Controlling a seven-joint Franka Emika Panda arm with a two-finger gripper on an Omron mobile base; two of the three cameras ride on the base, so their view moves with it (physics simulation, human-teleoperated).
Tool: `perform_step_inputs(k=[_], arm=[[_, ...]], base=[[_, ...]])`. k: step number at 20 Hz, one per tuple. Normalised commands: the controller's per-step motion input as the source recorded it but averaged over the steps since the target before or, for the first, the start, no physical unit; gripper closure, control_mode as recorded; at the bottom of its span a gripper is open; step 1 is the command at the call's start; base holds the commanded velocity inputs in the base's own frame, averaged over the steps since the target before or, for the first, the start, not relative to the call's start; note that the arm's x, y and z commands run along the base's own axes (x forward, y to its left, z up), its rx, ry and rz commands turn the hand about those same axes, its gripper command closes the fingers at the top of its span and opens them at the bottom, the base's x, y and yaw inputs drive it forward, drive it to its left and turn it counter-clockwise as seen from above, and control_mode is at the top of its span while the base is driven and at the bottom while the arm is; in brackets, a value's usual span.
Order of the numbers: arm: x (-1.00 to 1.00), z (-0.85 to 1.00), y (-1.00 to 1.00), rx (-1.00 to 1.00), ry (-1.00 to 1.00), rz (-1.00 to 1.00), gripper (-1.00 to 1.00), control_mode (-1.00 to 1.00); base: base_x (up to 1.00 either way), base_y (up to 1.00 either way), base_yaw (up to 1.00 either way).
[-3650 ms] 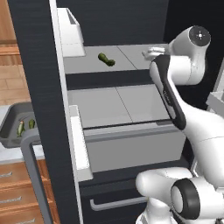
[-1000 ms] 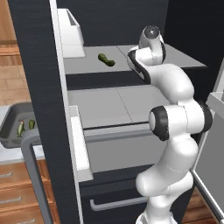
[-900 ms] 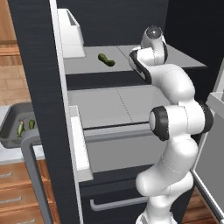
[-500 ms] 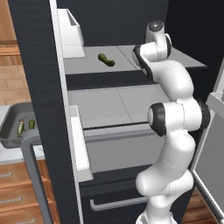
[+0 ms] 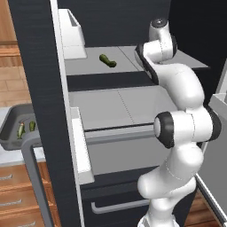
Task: Place one squash and one fish in each tupperware on the nearby counter, to pack two identical lunches.
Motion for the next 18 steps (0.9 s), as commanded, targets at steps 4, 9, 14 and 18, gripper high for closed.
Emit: perform_step_inputs(k=[4, 9, 14, 18], arm=[[-1.00, -0.75, 0.03, 0.00, -0.02, 0.00, 1.00, -1.00], [-1.00, -0.07, 0.00, 0.00, -0.02, 0.00, 1.00, -1.00], [-1.00, 0.20, -0.10, 0.02, 0.08, 0.00, 1.00, -1.00], [-1.00, 0.51, -0.21, 0.00, 0.22, 0.00, 1.00, -1.00]], base=[[0.00, 0.00, 0.00], [0.00, 0.00, 0.00], [0.00, 0.00, 0.00], [0.00, 0.00, 0.00]])
